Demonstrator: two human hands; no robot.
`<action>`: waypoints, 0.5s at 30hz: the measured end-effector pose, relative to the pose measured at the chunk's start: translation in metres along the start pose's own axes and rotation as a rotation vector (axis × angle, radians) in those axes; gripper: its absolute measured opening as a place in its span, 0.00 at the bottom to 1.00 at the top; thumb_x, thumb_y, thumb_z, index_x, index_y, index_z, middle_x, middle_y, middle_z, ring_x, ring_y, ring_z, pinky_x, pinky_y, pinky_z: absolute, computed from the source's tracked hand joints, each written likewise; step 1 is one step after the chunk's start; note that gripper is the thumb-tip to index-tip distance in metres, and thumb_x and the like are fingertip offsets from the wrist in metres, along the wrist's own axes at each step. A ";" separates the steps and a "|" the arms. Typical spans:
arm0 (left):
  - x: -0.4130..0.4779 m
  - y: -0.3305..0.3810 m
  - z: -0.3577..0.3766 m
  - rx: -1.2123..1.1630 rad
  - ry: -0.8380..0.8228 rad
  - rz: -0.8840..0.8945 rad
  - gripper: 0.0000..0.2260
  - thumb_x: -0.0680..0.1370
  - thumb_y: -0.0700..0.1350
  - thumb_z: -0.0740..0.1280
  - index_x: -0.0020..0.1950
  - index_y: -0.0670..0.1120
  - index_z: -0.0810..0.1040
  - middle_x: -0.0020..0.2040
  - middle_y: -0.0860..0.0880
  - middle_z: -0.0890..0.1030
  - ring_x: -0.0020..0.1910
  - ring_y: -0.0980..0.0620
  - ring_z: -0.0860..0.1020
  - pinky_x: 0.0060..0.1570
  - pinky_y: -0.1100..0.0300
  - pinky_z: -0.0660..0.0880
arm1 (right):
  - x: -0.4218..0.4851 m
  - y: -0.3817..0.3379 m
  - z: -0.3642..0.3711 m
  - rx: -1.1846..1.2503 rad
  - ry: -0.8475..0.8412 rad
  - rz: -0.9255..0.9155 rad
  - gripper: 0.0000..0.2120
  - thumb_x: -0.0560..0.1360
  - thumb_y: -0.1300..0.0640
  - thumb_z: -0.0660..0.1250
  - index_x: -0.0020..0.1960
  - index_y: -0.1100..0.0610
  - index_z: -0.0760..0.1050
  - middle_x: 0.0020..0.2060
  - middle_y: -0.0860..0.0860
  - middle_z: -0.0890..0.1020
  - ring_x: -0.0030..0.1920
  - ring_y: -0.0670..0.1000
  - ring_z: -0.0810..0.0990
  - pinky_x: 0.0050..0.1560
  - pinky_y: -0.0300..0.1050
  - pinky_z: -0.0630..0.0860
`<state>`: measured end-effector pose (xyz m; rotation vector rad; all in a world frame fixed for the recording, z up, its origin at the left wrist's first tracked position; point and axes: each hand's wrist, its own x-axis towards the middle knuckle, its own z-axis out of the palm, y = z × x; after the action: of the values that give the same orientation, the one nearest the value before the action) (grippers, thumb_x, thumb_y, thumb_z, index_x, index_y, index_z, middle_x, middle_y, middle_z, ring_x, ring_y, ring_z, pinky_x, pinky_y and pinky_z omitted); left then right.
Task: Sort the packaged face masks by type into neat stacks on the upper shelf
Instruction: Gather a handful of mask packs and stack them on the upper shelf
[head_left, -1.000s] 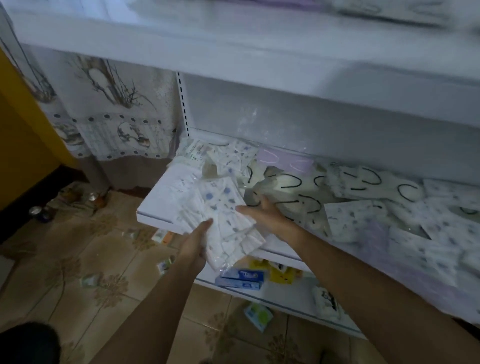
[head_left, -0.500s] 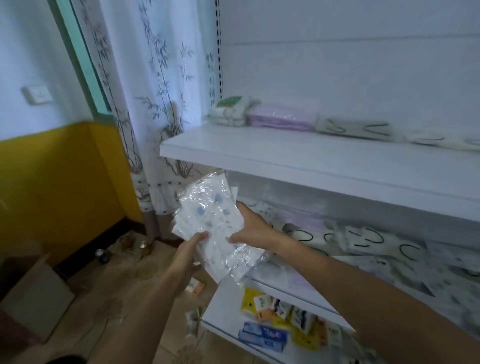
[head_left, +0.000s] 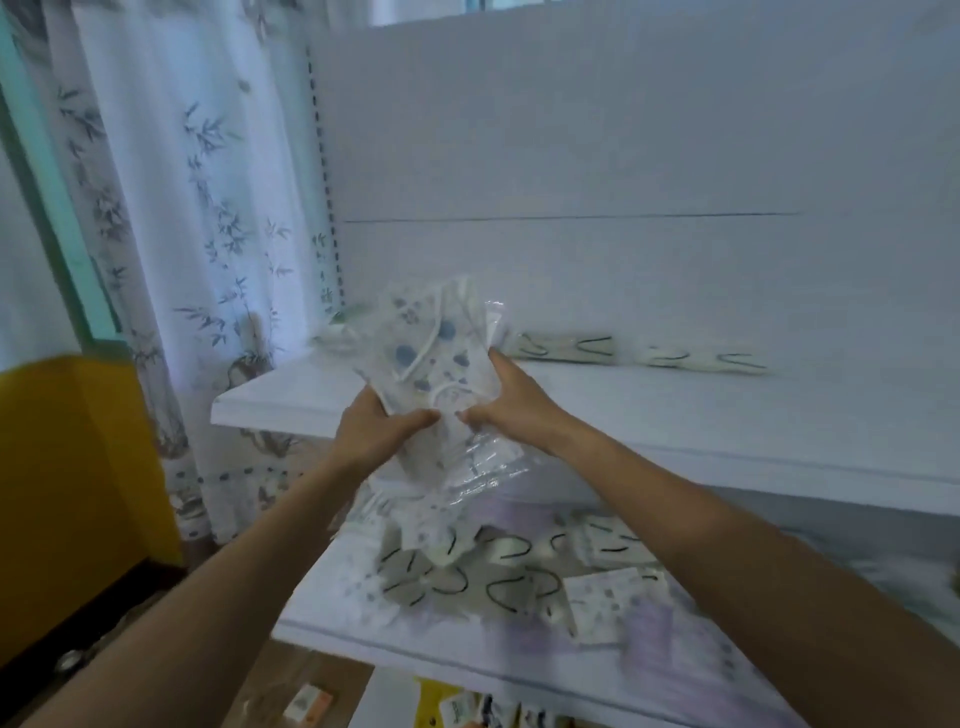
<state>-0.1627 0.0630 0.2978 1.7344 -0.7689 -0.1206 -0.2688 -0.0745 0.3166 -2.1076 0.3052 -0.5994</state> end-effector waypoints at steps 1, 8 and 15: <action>0.012 0.009 0.009 0.037 -0.031 0.035 0.23 0.67 0.47 0.77 0.60 0.44 0.77 0.54 0.49 0.80 0.54 0.49 0.78 0.53 0.56 0.75 | 0.004 0.001 -0.015 -0.007 0.029 0.003 0.29 0.67 0.63 0.71 0.66 0.53 0.66 0.58 0.51 0.78 0.57 0.51 0.77 0.57 0.47 0.76; 0.075 0.055 0.079 0.071 -0.157 0.335 0.36 0.57 0.62 0.67 0.60 0.45 0.75 0.53 0.48 0.79 0.53 0.48 0.78 0.44 0.65 0.73 | 0.020 0.026 -0.083 0.002 0.204 0.040 0.26 0.72 0.64 0.68 0.65 0.50 0.64 0.56 0.48 0.76 0.58 0.50 0.75 0.49 0.36 0.72; 0.130 0.099 0.105 0.677 -0.208 0.429 0.20 0.70 0.53 0.69 0.60 0.49 0.72 0.56 0.45 0.78 0.54 0.43 0.76 0.54 0.51 0.72 | 0.000 0.062 -0.145 -0.193 0.549 0.074 0.50 0.66 0.54 0.78 0.77 0.49 0.48 0.72 0.52 0.62 0.72 0.50 0.61 0.69 0.46 0.63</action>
<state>-0.1524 -0.1056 0.3927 2.1526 -1.4366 0.2887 -0.3448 -0.2116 0.3357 -2.0667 0.7704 -1.1393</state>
